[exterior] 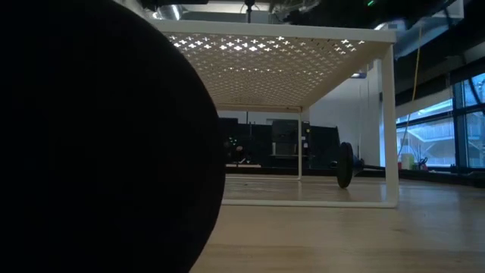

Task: Pick & Place candle stick holders
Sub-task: Put the top left blue patterned scented candle on the shelf

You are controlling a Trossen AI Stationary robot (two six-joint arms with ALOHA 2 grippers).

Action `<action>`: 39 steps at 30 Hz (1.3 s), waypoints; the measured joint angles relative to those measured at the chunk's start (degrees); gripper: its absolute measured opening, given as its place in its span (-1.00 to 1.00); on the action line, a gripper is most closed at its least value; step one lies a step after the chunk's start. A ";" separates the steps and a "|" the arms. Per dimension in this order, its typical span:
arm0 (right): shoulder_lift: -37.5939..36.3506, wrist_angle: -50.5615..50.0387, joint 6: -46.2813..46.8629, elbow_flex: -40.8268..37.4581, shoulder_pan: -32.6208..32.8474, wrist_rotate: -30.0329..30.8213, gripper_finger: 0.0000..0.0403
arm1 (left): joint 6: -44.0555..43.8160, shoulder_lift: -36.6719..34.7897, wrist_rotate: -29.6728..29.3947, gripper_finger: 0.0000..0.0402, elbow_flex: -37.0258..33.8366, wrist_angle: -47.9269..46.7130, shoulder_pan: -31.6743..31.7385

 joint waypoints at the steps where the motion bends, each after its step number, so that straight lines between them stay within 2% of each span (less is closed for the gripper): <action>1: -1.88 -1.12 0.00 0.00 0.44 -1.54 0.09 | 0.02 0.00 0.02 0.21 0.00 0.07 0.00; 8: -11.27 -3.48 3.77 0.00 4.02 -16.46 0.09 | 0.08 0.00 1.30 0.21 0.00 0.13 0.02; 12: -12.45 -3.41 4.43 0.00 6.89 -24.99 0.09 | 1.08 0.00 1.53 0.21 0.00 0.63 0.00; 15: -11.80 -3.27 3.98 0.00 9.49 -29.07 0.09 | 1.24 0.00 1.52 0.21 0.00 0.59 0.00; 25: -7.14 5.24 3.04 0.00 17.38 -29.17 0.09 | 1.70 0.00 6.20 0.21 0.00 2.87 0.02; 33: -5.51 10.49 7.01 0.00 19.24 -29.04 0.09 | 0.39 0.21 14.10 0.21 0.00 4.46 -0.20; 39: -5.50 9.51 3.82 0.00 19.84 -29.06 0.09 | -0.40 1.53 14.41 0.21 0.00 4.38 -2.49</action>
